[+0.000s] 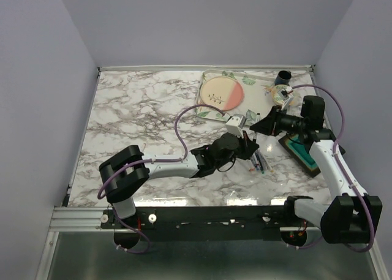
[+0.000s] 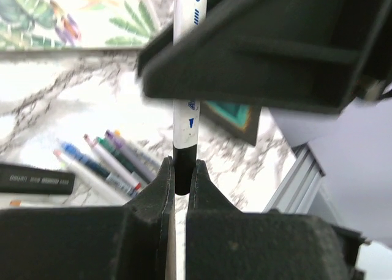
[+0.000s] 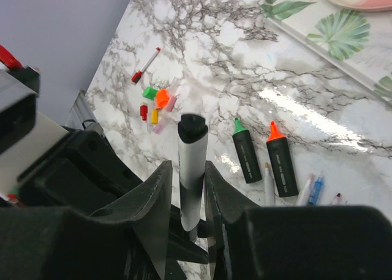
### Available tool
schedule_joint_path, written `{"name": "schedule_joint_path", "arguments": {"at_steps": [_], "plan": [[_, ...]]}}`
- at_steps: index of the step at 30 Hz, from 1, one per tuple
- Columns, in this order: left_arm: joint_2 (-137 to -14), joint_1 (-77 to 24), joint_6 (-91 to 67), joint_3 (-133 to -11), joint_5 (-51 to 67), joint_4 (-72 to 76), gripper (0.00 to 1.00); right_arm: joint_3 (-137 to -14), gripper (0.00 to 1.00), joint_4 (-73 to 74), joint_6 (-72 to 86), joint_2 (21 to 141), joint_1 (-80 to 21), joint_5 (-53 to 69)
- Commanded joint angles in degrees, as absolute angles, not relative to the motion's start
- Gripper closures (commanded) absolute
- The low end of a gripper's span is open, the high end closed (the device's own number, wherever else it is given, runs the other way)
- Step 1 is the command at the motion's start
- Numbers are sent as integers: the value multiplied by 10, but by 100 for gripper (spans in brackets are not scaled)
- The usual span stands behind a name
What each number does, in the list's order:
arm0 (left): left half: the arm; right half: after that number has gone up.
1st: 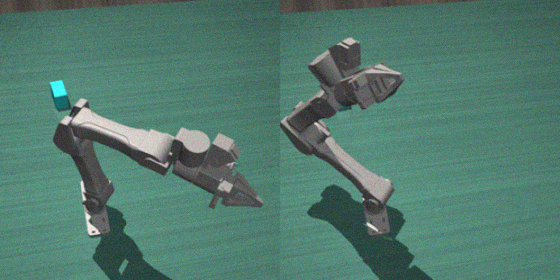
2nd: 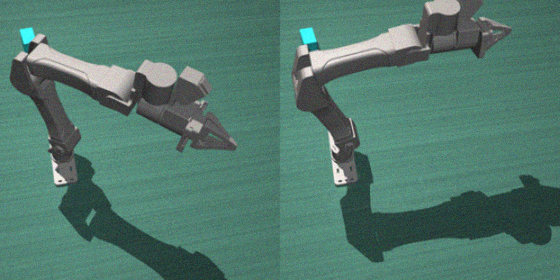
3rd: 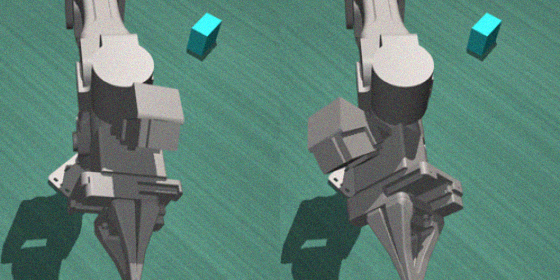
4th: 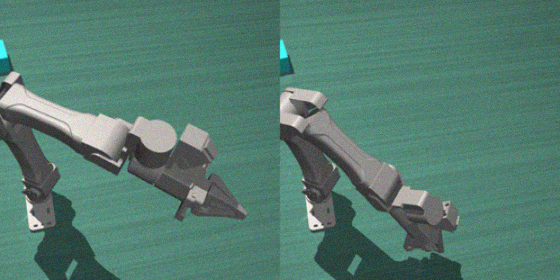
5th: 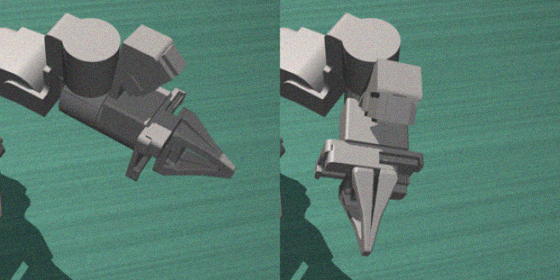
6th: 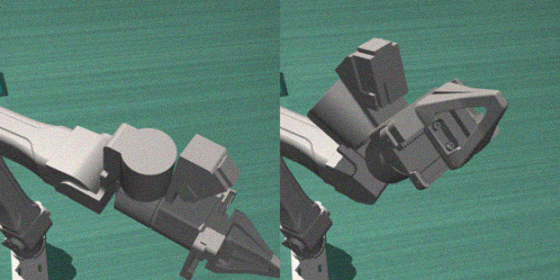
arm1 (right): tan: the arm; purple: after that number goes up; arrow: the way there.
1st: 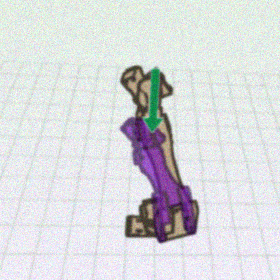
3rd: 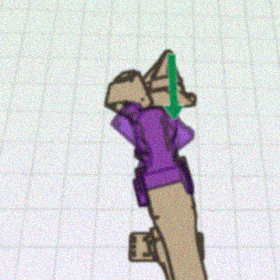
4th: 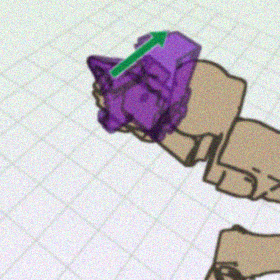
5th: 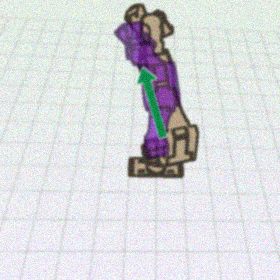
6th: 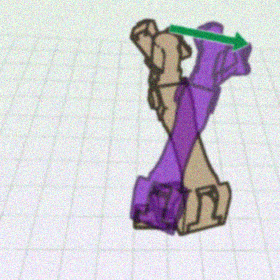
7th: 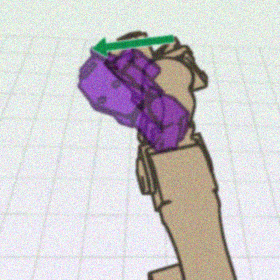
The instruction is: Open the pen caps
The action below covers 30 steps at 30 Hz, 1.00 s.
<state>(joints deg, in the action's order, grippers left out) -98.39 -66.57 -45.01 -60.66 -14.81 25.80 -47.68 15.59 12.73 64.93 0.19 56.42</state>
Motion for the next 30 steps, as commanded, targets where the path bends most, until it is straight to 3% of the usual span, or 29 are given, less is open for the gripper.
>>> {"name": "schedule_joint_path", "arguments": {"at_steps": [1, 12, 15, 16, 19, 24, 27, 28, 30], "plan": [[-989, -672, -444, -577, -117, 266, 100, -481, 64, 151, 132, 633, 21, 565], [-983, -673, -437, -580, -115, 274, 100, -474, 66, 150, 129, 643, 23, 591], [-980, -673, -431, -586, -113, 276, 100, -471, 65, 144, 128, 651, 23, 605], [-980, -673, -429, -588, -113, 276, 100, -471, 58, 145, 127, 652, 23, 608], [-977, -673, -422, -596, -108, 278, 100, -470, 53, 148, 124, 655, 23, 613], [-975, -673, -416, -602, -104, 282, 100, -470, 54, 149, 121, 656, 23, 615], [-976, -673, -414, -606, -98, 282, 100, -471, 63, 149, 120, 655, 23, 620], [-977, -673, -412, -606, -98, 282, 100, -470, 81, 150, 120, 656, 23, 626], [-978, -672, -412, -609, -96, 282, 100, -473, 99, 154, 115, 656, 23, 632]]}}
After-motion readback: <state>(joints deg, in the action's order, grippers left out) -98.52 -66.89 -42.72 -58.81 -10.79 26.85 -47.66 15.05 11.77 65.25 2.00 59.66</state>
